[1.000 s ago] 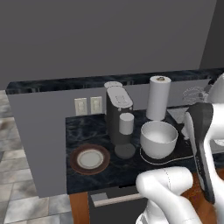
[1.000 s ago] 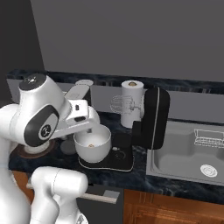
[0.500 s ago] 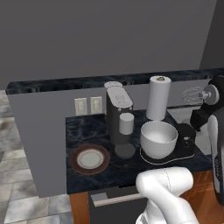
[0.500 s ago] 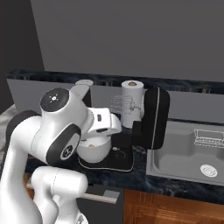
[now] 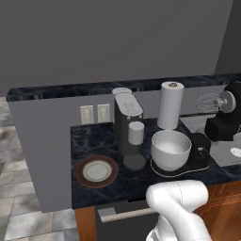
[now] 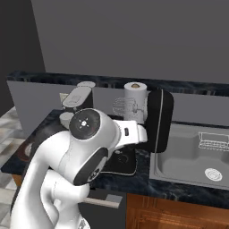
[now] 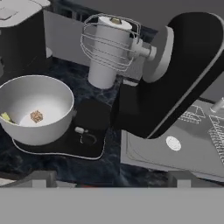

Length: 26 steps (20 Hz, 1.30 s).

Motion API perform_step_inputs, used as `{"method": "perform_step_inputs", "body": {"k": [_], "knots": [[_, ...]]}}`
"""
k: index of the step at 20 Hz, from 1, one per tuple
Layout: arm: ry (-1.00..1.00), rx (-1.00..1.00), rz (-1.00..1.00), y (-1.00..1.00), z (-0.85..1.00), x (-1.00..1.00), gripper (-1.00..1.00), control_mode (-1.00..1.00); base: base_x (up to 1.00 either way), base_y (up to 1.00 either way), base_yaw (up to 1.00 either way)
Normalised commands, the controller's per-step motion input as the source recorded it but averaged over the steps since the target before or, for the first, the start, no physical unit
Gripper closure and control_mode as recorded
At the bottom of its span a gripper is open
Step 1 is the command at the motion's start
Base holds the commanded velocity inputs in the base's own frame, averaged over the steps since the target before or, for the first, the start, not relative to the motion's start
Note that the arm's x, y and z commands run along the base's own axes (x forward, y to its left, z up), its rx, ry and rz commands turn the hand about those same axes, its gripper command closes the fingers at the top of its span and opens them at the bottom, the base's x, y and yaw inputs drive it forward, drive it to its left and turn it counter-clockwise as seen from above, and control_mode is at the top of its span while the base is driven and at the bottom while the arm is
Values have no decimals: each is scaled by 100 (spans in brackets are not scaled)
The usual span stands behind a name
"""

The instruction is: Add butter and sugar cubes to the stand mixer bowl and then turn on the stand mixer to begin making frosting.

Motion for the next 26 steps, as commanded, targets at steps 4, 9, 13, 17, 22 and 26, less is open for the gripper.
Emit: {"method": "perform_step_inputs", "body": {"k": [4,9,13,17,22,26], "knots": [[-8,6,0,-64,3,16,-100,-100,0,0,0],[-8,5,0,-61,0,21,-100,-100,0,0,0],[-9,7,0,-62,1,28,-100,-100,0,0,0],[-9,8,0,-56,0,36,-100,-100,0,0,0],[-9,3,0,-41,0,39,-100,-100,0,0,0],[-10,6,0,-34,0,40,-100,-100,0,0,0]]}}
